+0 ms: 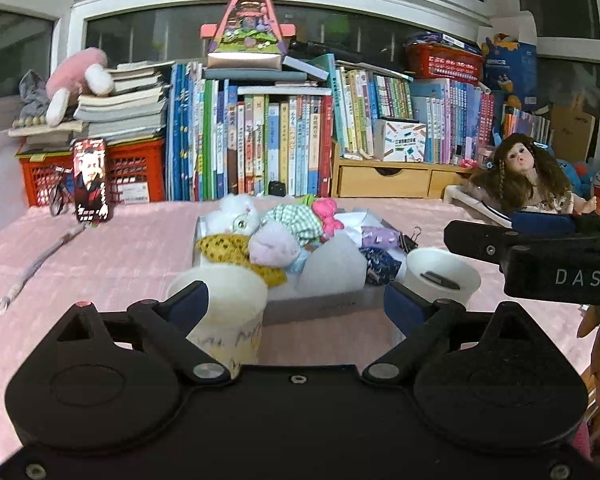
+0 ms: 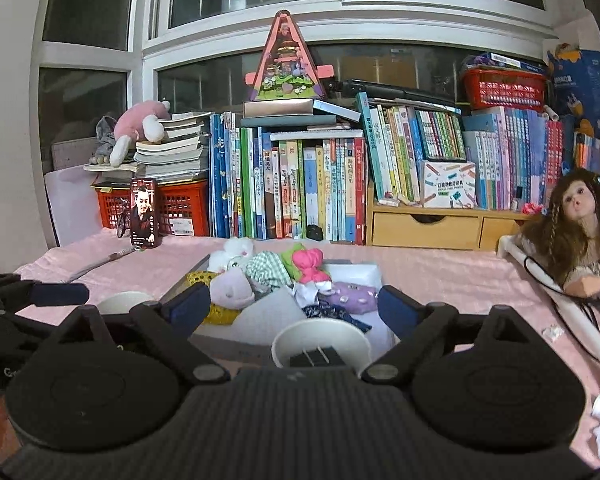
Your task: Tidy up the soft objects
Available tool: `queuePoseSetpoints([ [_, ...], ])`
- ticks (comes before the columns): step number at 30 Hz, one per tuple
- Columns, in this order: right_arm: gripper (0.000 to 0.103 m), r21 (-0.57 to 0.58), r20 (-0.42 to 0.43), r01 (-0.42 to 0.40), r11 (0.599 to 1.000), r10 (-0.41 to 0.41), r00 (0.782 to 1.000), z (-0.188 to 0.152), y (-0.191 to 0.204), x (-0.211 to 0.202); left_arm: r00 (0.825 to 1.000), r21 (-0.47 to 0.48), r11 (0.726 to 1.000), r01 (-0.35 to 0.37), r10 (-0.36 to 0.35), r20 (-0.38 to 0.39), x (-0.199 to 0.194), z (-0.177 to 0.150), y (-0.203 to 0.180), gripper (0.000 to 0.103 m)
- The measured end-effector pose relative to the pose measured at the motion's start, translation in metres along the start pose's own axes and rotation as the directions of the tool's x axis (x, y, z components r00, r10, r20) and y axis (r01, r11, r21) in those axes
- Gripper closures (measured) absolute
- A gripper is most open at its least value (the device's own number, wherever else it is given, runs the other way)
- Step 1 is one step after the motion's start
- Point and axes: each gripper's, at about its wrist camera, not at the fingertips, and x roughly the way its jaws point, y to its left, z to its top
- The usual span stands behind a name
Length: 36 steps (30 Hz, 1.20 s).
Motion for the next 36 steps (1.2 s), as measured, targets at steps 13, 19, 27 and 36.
queuePoseSetpoints([
  [13,0.003,-0.032,0.030,0.048,0.998,-0.047,0.998,-0.041,0.012,-0.013,0.996,-0.031,0.995,-0.092,0.091,-0.013,0.000,-0.049,0.004,0.007],
  [19,0.002,-0.037,-0.002,0.092,0.995,-0.092,0.996,-0.059,0.009,-0.007,0.991,-0.038,0.991,-0.127,0.125,-0.050,0.013,-0.064,0.007,0.006],
  [27,0.002,-0.023,-0.071,0.104,0.994,-0.105,0.992,-0.083,0.005,0.008,0.983,-0.030,0.986,-0.163,0.159,-0.090,0.031,-0.080,0.008,0.006],
  [36,0.002,-0.049,-0.123,0.108,0.993,-0.113,0.986,-0.101,0.009,0.018,0.978,-0.034,0.984,-0.175,0.169,-0.124,0.045,-0.089,0.010,0.006],
])
